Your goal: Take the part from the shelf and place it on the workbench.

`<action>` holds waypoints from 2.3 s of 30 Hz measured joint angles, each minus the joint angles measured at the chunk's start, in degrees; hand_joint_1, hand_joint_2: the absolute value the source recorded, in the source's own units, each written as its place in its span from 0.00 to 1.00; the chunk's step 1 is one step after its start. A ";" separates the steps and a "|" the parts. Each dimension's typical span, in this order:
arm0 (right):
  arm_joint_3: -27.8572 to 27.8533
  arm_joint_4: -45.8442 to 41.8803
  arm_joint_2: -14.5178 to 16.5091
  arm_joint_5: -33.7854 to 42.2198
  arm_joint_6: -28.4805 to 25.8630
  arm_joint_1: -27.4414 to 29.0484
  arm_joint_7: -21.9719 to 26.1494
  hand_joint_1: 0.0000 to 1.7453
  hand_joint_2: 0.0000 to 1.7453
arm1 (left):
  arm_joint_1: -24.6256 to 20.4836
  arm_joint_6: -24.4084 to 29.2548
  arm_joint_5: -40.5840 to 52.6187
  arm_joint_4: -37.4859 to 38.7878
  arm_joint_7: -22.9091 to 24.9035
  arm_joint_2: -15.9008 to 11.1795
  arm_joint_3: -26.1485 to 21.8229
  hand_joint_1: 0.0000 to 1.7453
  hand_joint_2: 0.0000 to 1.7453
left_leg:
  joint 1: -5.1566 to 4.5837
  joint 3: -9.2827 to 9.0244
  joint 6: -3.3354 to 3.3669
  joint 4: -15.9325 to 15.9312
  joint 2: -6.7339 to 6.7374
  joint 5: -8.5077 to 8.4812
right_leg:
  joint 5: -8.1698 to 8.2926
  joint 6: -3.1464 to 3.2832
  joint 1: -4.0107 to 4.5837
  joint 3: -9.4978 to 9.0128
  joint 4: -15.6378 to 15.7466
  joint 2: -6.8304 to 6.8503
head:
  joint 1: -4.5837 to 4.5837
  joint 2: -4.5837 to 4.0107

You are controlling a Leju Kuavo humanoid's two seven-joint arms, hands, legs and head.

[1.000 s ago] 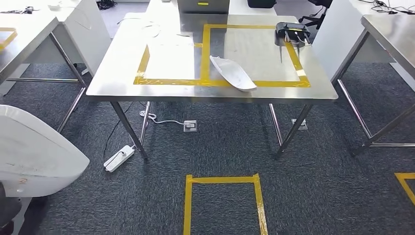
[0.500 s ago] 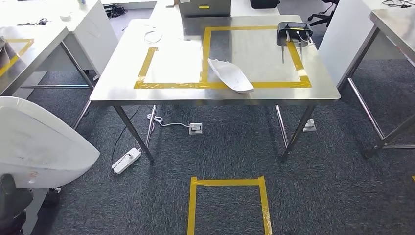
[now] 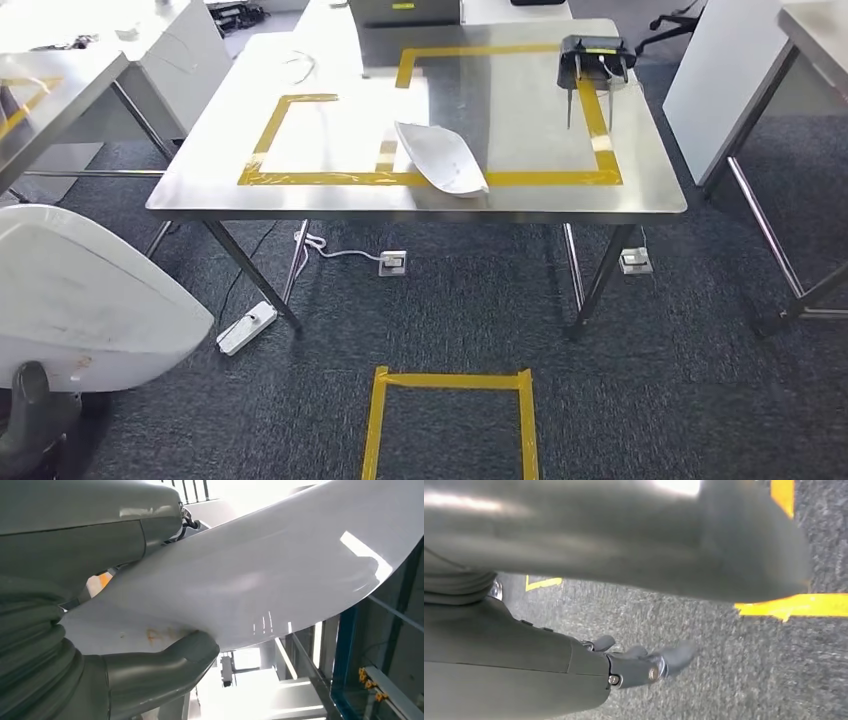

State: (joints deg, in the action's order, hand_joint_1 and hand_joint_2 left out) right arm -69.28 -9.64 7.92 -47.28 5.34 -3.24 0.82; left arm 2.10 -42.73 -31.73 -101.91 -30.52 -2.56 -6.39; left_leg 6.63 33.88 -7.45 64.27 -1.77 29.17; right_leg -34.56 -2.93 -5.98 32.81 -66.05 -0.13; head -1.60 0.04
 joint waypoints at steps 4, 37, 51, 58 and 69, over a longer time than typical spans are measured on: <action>-0.10 -0.04 0.27 0.44 -0.35 -0.07 -0.69 0.00 0.00 | -0.52 -0.05 0.05 -0.11 0.42 0.27 0.02 1.00 1.00 | -2.40 11.00 2.70 12.86 2.33 1.96 | -0.98 0.93 1.68 -5.15 3.99 0.45 | 0.79 0.00; -0.38 -0.24 -0.43 0.22 -0.26 -0.73 -1.01 0.00 0.00 | -1.09 2.18 3.44 0.99 -0.21 1.86 -0.17 1.00 1.00 | -5.23 1.88 3.73 3.94 1.21 4.81 | 8.89 3.47 3.08 -3.68 12.60 -1.83 | 0.94 -0.07; -0.72 -0.28 -0.22 0.20 -0.15 -0.78 -0.97 0.00 0.00 | -1.73 2.45 4.03 1.27 0.33 2.13 -0.13 1.00 1.00 | -2.82 1.47 5.34 -3.88 1.33 -1.96 | 4.94 -2.01 0.94 -7.22 13.37 -1.42 | 0.51 -0.07; -0.73 -0.28 -0.15 0.03 -0.09 -0.84 -0.97 0.00 0.00 | -1.70 2.18 3.94 1.26 0.08 2.03 -0.13 1.00 1.00 | -3.47 1.23 5.93 -3.88 1.10 -1.73 | 4.67 -3.03 0.82 -7.38 13.45 -1.19 | 0.44 -0.07; -0.76 -0.28 -0.14 0.06 -0.04 -0.82 -0.80 0.00 0.00 | -1.46 1.99 3.63 1.71 -0.35 1.44 -0.13 1.00 1.00 | -3.54 0.24 5.35 -4.61 1.08 -2.17 | 4.29 -3.84 0.87 -7.28 12.43 -1.11 | 0.46 -0.07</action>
State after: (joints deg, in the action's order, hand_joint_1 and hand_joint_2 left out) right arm -70.05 -9.92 7.78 -47.22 5.30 -4.06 0.02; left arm 0.64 -40.74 -28.10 -100.21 -30.87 -1.13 -6.51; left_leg 3.09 34.11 -2.10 59.65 -0.69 27.00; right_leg -30.28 -6.77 -5.11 25.53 -53.62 -1.24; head -1.14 -0.02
